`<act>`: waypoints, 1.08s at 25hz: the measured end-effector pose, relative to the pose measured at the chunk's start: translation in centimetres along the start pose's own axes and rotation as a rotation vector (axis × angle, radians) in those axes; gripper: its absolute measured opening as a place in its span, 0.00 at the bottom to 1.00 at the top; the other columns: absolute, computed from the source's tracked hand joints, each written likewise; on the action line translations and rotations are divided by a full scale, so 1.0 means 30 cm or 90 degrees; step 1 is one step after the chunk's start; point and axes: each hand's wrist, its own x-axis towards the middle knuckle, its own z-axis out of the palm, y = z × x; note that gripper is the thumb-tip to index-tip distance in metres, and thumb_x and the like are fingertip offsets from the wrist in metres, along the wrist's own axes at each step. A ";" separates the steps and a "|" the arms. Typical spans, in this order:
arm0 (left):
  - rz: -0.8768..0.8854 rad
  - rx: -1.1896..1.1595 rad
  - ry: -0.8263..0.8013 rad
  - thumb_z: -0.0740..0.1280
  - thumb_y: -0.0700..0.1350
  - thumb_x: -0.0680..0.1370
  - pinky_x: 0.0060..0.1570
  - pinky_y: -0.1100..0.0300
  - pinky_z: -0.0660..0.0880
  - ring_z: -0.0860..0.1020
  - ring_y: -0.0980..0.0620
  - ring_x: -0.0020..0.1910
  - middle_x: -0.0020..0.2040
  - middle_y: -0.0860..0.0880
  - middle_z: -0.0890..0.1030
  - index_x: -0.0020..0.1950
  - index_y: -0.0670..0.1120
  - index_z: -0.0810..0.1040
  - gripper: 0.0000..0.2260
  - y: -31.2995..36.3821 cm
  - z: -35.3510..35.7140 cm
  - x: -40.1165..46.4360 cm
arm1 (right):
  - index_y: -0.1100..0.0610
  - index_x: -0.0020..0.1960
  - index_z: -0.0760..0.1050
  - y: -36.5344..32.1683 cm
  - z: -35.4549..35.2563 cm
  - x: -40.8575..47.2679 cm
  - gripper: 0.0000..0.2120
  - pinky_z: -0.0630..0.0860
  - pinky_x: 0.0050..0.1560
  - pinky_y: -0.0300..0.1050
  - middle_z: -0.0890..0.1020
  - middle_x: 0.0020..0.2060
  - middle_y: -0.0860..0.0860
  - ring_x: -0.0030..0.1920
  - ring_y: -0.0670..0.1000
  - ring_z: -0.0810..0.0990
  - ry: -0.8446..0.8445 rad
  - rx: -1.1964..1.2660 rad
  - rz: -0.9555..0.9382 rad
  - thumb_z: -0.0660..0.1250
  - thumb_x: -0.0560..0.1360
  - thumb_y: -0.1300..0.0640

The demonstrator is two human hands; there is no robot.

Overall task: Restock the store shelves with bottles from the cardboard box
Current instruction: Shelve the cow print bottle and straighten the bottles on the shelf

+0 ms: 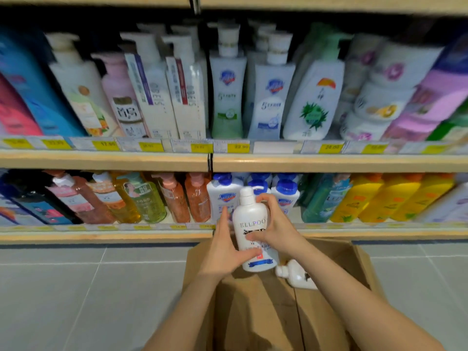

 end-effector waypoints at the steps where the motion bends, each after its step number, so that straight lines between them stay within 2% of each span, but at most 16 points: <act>1: 0.012 -0.024 0.000 0.79 0.56 0.59 0.55 0.54 0.77 0.74 0.57 0.60 0.64 0.57 0.72 0.73 0.59 0.50 0.51 0.054 -0.025 0.008 | 0.47 0.57 0.60 -0.060 -0.030 0.011 0.36 0.77 0.44 0.43 0.72 0.52 0.48 0.51 0.48 0.76 0.018 0.003 -0.018 0.78 0.61 0.63; 2: 0.031 -0.027 0.003 0.79 0.54 0.59 0.49 0.58 0.79 0.77 0.57 0.56 0.59 0.56 0.75 0.71 0.56 0.55 0.47 0.110 -0.049 0.015 | 0.48 0.58 0.60 -0.116 -0.057 0.020 0.36 0.78 0.45 0.44 0.73 0.52 0.49 0.50 0.49 0.77 0.032 0.010 -0.033 0.78 0.60 0.63; 4: 0.061 -0.027 0.009 0.79 0.49 0.62 0.38 0.69 0.76 0.78 0.59 0.49 0.53 0.54 0.77 0.64 0.51 0.61 0.37 0.236 -0.103 0.023 | 0.47 0.59 0.60 -0.223 -0.108 0.032 0.37 0.79 0.46 0.49 0.73 0.53 0.50 0.51 0.52 0.77 0.058 0.016 -0.059 0.79 0.60 0.61; 5: 0.077 -0.031 0.011 0.79 0.47 0.63 0.36 0.72 0.73 0.77 0.61 0.47 0.51 0.53 0.77 0.62 0.50 0.62 0.35 0.291 -0.132 0.024 | 0.47 0.59 0.60 -0.272 -0.133 0.032 0.37 0.79 0.46 0.51 0.73 0.53 0.49 0.51 0.52 0.77 0.069 0.020 -0.072 0.78 0.60 0.61; 7: 0.124 -0.035 0.021 0.79 0.44 0.63 0.36 0.73 0.72 0.76 0.63 0.47 0.50 0.55 0.76 0.62 0.50 0.63 0.34 0.399 -0.202 0.019 | 0.47 0.60 0.61 -0.373 -0.194 0.026 0.35 0.80 0.46 0.47 0.73 0.53 0.46 0.52 0.49 0.77 0.101 0.065 -0.100 0.78 0.63 0.61; 10: 0.179 -0.030 0.037 0.80 0.46 0.62 0.43 0.63 0.78 0.77 0.61 0.49 0.50 0.57 0.76 0.59 0.53 0.63 0.33 0.529 -0.298 0.011 | 0.50 0.62 0.64 -0.497 -0.294 0.017 0.30 0.78 0.49 0.40 0.74 0.55 0.45 0.56 0.47 0.76 0.130 0.139 -0.114 0.76 0.66 0.59; 12: 0.196 -0.021 0.047 0.80 0.48 0.61 0.46 0.52 0.80 0.78 0.59 0.49 0.51 0.55 0.78 0.58 0.53 0.64 0.33 0.608 -0.352 0.009 | 0.51 0.61 0.69 -0.562 -0.349 0.018 0.25 0.78 0.53 0.43 0.78 0.55 0.47 0.57 0.48 0.77 0.113 0.119 -0.129 0.74 0.68 0.57; 13: 0.203 -0.018 0.055 0.79 0.48 0.61 0.47 0.50 0.80 0.79 0.58 0.49 0.51 0.55 0.78 0.58 0.54 0.64 0.33 0.646 -0.370 0.005 | 0.50 0.61 0.71 -0.591 -0.367 0.021 0.23 0.77 0.56 0.47 0.79 0.55 0.48 0.57 0.48 0.78 0.106 0.102 -0.145 0.73 0.69 0.56; 15: 0.236 -0.013 0.106 0.78 0.49 0.62 0.48 0.50 0.79 0.79 0.57 0.51 0.53 0.55 0.77 0.63 0.56 0.61 0.36 0.730 -0.383 -0.009 | 0.47 0.60 0.72 -0.650 -0.392 0.028 0.21 0.76 0.58 0.53 0.80 0.55 0.48 0.56 0.48 0.79 0.127 0.078 -0.202 0.73 0.69 0.53; 16: 0.261 0.006 0.157 0.77 0.50 0.63 0.49 0.51 0.79 0.77 0.55 0.55 0.58 0.55 0.75 0.67 0.56 0.57 0.40 0.781 -0.383 -0.019 | 0.45 0.59 0.72 -0.687 -0.408 0.032 0.20 0.76 0.58 0.53 0.80 0.55 0.48 0.56 0.47 0.79 0.154 0.065 -0.235 0.73 0.69 0.52; 18: 0.280 0.078 0.257 0.76 0.55 0.64 0.54 0.49 0.76 0.72 0.49 0.63 0.70 0.51 0.66 0.75 0.56 0.42 0.51 0.872 -0.372 -0.035 | 0.43 0.57 0.71 -0.744 -0.433 0.046 0.20 0.76 0.58 0.54 0.80 0.54 0.48 0.56 0.48 0.78 0.194 0.064 -0.273 0.74 0.68 0.52; 20: 0.289 0.131 0.331 0.74 0.57 0.66 0.53 0.48 0.75 0.70 0.45 0.65 0.73 0.48 0.60 0.74 0.55 0.32 0.55 0.949 -0.373 -0.041 | 0.45 0.59 0.71 -0.798 -0.457 0.057 0.22 0.76 0.58 0.55 0.80 0.55 0.49 0.56 0.49 0.79 0.200 0.087 -0.296 0.74 0.67 0.50; 23: 0.364 0.137 0.392 0.74 0.54 0.67 0.49 0.45 0.77 0.73 0.41 0.61 0.71 0.47 0.61 0.73 0.59 0.31 0.54 1.042 -0.406 -0.032 | 0.48 0.63 0.71 -0.881 -0.522 0.069 0.24 0.76 0.59 0.51 0.80 0.57 0.49 0.57 0.49 0.78 0.169 0.083 -0.354 0.72 0.69 0.52; 25: 0.407 0.117 0.416 0.75 0.53 0.67 0.51 0.45 0.76 0.72 0.41 0.62 0.71 0.47 0.61 0.73 0.60 0.33 0.54 1.101 -0.440 -0.025 | 0.51 0.66 0.69 -0.919 -0.588 0.072 0.21 0.74 0.60 0.44 0.78 0.60 0.49 0.61 0.47 0.76 0.155 0.077 -0.378 0.68 0.74 0.54; 27: 0.446 0.101 0.447 0.76 0.53 0.66 0.52 0.49 0.73 0.70 0.43 0.65 0.71 0.46 0.62 0.74 0.59 0.35 0.54 1.171 -0.476 -0.013 | 0.53 0.68 0.68 -0.924 -0.677 0.086 0.20 0.69 0.65 0.42 0.74 0.64 0.49 0.65 0.46 0.72 0.213 0.012 -0.377 0.63 0.77 0.53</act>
